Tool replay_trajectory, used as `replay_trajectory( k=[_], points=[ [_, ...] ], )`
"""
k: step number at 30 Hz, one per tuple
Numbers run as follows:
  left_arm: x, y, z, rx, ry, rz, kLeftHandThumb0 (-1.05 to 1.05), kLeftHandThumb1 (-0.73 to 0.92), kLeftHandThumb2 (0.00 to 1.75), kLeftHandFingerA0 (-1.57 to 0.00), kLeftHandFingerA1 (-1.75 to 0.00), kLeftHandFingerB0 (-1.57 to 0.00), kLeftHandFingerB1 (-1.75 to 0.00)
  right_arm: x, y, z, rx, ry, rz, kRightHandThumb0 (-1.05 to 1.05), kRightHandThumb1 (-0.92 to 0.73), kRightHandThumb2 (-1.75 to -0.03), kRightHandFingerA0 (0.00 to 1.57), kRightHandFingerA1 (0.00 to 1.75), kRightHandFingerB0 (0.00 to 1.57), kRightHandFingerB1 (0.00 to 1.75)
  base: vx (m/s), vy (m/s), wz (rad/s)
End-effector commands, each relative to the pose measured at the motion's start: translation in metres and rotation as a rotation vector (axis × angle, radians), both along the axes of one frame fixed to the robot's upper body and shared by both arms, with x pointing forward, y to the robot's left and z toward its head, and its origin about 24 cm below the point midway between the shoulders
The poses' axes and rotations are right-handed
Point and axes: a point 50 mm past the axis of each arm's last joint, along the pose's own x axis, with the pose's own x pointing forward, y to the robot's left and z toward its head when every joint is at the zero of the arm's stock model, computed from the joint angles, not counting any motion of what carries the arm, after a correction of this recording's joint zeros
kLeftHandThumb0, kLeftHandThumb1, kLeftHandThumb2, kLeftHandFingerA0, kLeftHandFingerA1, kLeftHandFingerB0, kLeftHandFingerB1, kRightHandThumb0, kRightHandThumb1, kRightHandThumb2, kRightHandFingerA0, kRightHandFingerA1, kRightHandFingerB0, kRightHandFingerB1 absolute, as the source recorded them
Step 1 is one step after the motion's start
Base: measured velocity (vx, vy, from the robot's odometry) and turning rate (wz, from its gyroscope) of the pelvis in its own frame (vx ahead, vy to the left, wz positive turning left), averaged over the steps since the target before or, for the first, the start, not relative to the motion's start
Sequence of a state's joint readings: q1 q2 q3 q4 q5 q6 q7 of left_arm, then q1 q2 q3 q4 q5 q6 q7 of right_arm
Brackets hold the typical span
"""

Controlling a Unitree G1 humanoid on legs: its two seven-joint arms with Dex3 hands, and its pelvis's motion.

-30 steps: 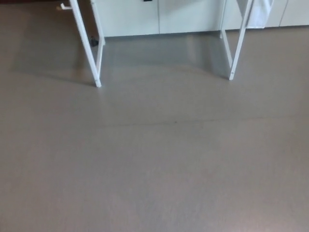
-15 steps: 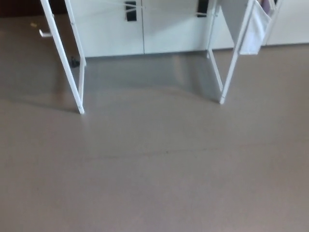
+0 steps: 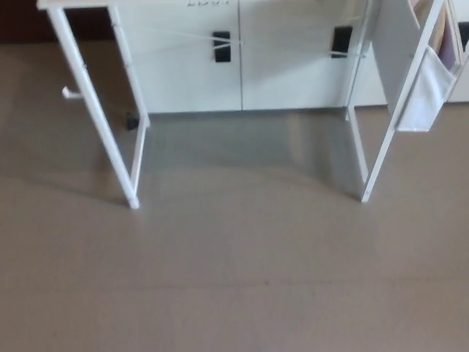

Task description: The robot walks towards a desk on which a file tray is kept in the middle and a stapler is kept to its right. The robot lifts the stapler using its right hand and places it on the file tray.

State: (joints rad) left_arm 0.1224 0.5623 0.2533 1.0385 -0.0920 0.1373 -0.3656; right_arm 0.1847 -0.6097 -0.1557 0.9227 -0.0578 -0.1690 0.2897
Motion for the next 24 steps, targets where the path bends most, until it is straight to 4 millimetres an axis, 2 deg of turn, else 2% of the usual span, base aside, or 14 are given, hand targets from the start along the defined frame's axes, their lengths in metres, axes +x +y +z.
replay_trajectory(
  k=[1,6,8,9,10,11,14,16,18,20,21,22,23,24],
  points=[
    [0.0081,0.0066,0.0086,0.028,-0.042,-0.018,-0.36,0.57,1.08,-0.01,-0.49,0.00,-0.49,0.0026,-0.0016,0.0051,0.011,-0.036,0.008,-0.68,-0.63,-0.58,0.17,0.53,0.00,0.32,0.60,0.195,-0.21],
    [0.0081,0.0070,0.0084,0.023,-0.041,0.001,-0.36,0.57,1.08,-0.01,-0.49,0.00,-0.49,0.0012,0.0042,0.0023,0.052,-0.108,-0.068,-0.58,-0.63,-0.59,0.08,0.57,0.01,0.37,0.58,0.192,-0.32],
    [0.0094,0.0064,0.0099,0.030,-0.036,-0.015,-0.61,0.78,0.62,-0.21,-0.42,-0.11,-0.34,0.0005,0.0000,0.0000,0.042,-0.077,-0.057,-0.59,-0.63,-0.60,0.12,0.50,0.01,0.31,0.46,0.164,0.00],
    [0.0098,0.0061,0.0111,0.030,-0.041,-0.032,-0.36,0.58,1.09,-0.02,-0.50,-0.01,-0.50,0.0005,-0.0002,0.0003,0.032,-0.079,-0.046,-0.66,-0.47,-0.86,0.14,0.56,0.02,0.30,0.41,0.070,0.16],
    [0.0093,0.0056,0.0114,0.025,-0.051,-0.038,-0.36,0.58,1.09,-0.01,-0.50,0.00,-0.49,0.0006,-0.0006,0.0006,0.019,-0.066,-0.035,-0.64,-0.66,-0.60,0.17,0.52,0.00,0.29,0.40,0.015,0.09],
    [0.0091,0.0057,0.0111,0.023,-0.051,-0.026,-0.36,0.58,1.09,-0.01,-0.49,0.00,-0.49,0.0010,0.0006,0.0021,0.026,-0.078,-0.041,-0.68,-0.46,-0.85,0.13,0.57,0.02,0.33,0.42,-0.005,0.09],
    [0.0097,0.0056,0.0110,0.026,-0.042,-0.025,-0.36,0.58,1.09,-0.01,-0.49,0.00,-0.49,0.0013,0.0010,0.0029,0.029,-0.082,-0.040,-0.66,-0.46,-0.86,0.13,0.57,0.00,0.33,0.40,-0.088,0.18],
    [0.0105,0.0060,0.0118,0.026,-0.053,-0.023,-0.36,0.58,1.09,-0.01,-0.50,0.00,-0.49,0.0026,0.0015,0.0037,0.021,-0.087,-0.027,-0.63,-0.64,-0.58,0.13,0.51,0.00,0.38,0.50,-0.142,0.31],
    [0.0124,0.0063,0.0137,0.018,-0.064,-0.010,-0.35,0.59,1.09,-0.01,-0.50,0.00,-0.50,0.0035,0.0007,0.0041,0.026,-0.070,-0.005,-0.67,-0.45,-0.88,0.00,0.46,0.00,0.31,0.60,-0.271,0.37],
    [0.0129,0.0060,0.0135,0.024,-0.054,-0.008,-0.35,0.58,1.09,-0.01,-0.49,0.00,-0.49,0.0020,-0.0006,0.0016,0.014,-0.049,-0.022,-0.72,-0.49,-0.86,0.07,0.53,0.01,0.31,0.59,-0.243,0.22],
    [0.0121,0.0063,0.0122,0.036,-0.051,-0.023,-0.64,0.68,0.80,-0.16,-0.45,-0.10,-0.41,0.0019,0.0000,0.0017,0.025,-0.081,-0.031,-0.69,-0.48,-0.84,0.09,0.56,0.02,0.35,0.57,-0.230,0.06],
    [0.0123,0.0064,0.0120,0.040,-0.049,-0.024,-0.64,0.68,0.80,-0.16,-0.46,-0.11,-0.42,0.0022,-0.0005,0.0015,0.026,-0.075,-0.035,-0.66,-0.64,-0.60,0.13,0.55,0.00,0.35,0.33,-0.160,0.02],
    [0.0122,0.0068,0.0117,0.039,-0.047,-0.023,-0.61,0.77,0.62,-0.21,-0.42,-0.11,-0.34,0.0027,-0.0010,0.0027,0.003,-0.047,-0.004,-0.74,-0.50,-0.89,0.13,0.57,0.02,0.27,0.35,-0.132,-0.05],
    [0.0121,0.0070,0.0116,0.038,-0.046,-0.022,-0.61,0.77,0.62,-0.21,-0.42,-0.11,-0.34,0.0029,-0.0012,0.0031,-0.007,-0.036,0.010,-0.74,-0.50,-0.89,0.13,0.57,0.02,0.27,0.33,-0.115,-0.05]
  ],
)
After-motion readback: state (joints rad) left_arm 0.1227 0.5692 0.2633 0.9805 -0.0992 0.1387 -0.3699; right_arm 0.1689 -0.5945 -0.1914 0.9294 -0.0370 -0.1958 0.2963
